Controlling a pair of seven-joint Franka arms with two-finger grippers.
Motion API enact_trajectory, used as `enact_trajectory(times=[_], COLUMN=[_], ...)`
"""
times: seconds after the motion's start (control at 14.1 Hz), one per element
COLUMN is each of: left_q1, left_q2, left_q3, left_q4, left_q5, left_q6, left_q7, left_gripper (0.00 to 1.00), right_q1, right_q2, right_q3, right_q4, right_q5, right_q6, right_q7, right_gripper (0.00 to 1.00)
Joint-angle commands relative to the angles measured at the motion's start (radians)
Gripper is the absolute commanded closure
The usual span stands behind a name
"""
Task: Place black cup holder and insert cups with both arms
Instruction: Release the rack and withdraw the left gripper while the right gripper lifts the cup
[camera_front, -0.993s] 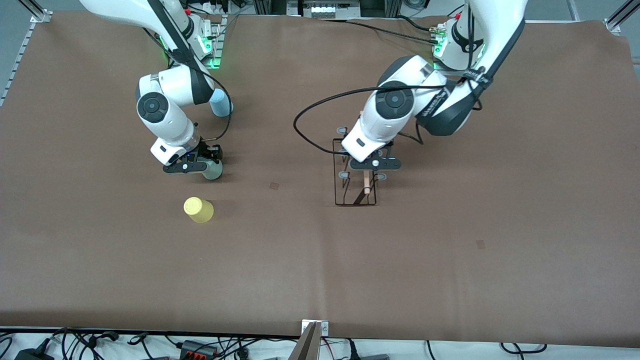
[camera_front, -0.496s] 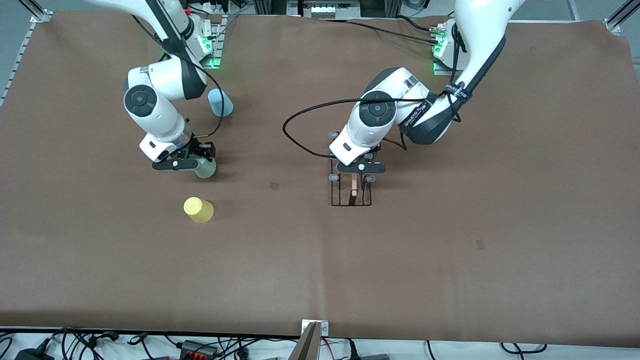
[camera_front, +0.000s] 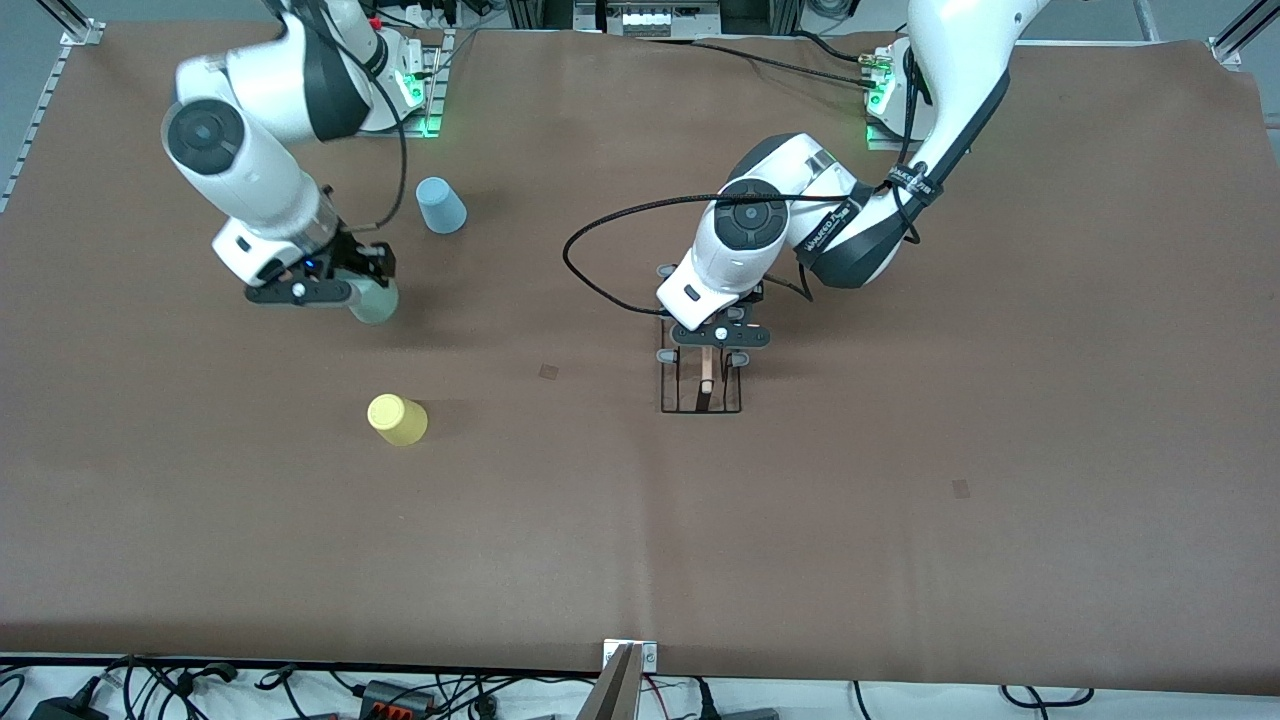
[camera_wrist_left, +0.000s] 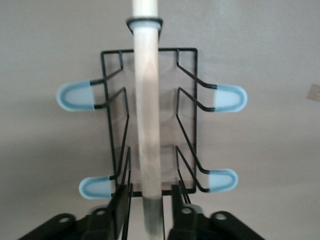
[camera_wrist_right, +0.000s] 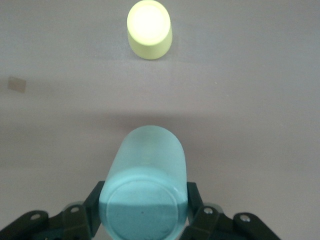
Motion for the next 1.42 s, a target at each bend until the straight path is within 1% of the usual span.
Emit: enact_trajectory(times=[0.0,0.14,0.21,0.28,0.43,0.57,0.64,0.71,0.78,0.92,0.99,1.13,1.28,1.35], left_q1=[0.021,0.072,0.072,0.081,0.125,0.203,0.245,0.292,0.34,0.415,0.435,0.465,0.466,0.472], left_q2=[-0.051,-0.103,-0.114,-0.117,-0.116,-0.119,-0.121,-0.121,-0.121,-0.119,-0.119,-0.119,-0.119,-0.108], left_q3=[0.004,-0.007,0.002,0.007,0.005,0.005,0.004,0.004,0.005,0.004,0.001,-0.001,0.007,0.007], left_q4=[0.031,0.046,0.069,0.12,0.223,0.269,0.286,0.315,0.348,0.379,0.383,0.428,0.487,0.502], left_q5=[0.041,0.043,0.043,0.055,0.095,0.096,0.098,0.096,0.098,0.092,0.089,0.09,0.092,0.09], left_q6=[-0.095,-0.182,-0.24,-0.305,-0.438,-0.508,-0.529,-0.549,-0.569,-0.588,-0.589,-0.604,-0.621,-0.617], left_q7=[-0.012,-0.012,-0.005,0.034,0.164,0.313,0.371,0.437,0.493,0.573,0.588,0.59,0.59,0.591], left_gripper=[0.0,0.0,0.0,0.0,0.0,0.0,0.0,0.0,0.0,0.0,0.0,0.0,0.0,0.0], right_q1=[-0.002,0.01,0.012,0.015,0.038,0.102,0.143,0.203,0.238,0.33,0.36,0.406,0.449,0.476], right_q2=[-0.006,-0.006,-0.001,0.003,0.005,0.017,0.035,0.075,0.109,0.202,0.247,0.334,0.39,0.409], right_q3=[0.01,0.013,0.011,0.013,0.013,0.015,0.015,0.015,0.016,0.022,0.031,0.068,0.1,0.1], right_q4=[0.105,0.116,0.127,0.133,0.147,0.173,0.207,0.256,0.294,0.409,0.46,0.555,0.59,0.597], right_q5=[0.002,0.007,0.012,0.013,0.024,0.032,0.041,0.056,0.059,0.061,0.061,0.059,0.058,0.059], right_q6=[-0.13,-0.133,-0.133,-0.132,-0.133,-0.133,-0.136,-0.135,-0.128,-0.124,-0.122,-0.118,-0.083,-0.054], right_q7=[0.0,0.008,0.008,0.008,0.047,0.173,0.231,0.326,0.435,0.622,0.703,0.848,0.949,0.985], right_gripper=[0.8,0.8,0.8,0.8,0.8,0.8,0.8,0.8,0.8,0.8,0.8,0.8,0.8,0.8])
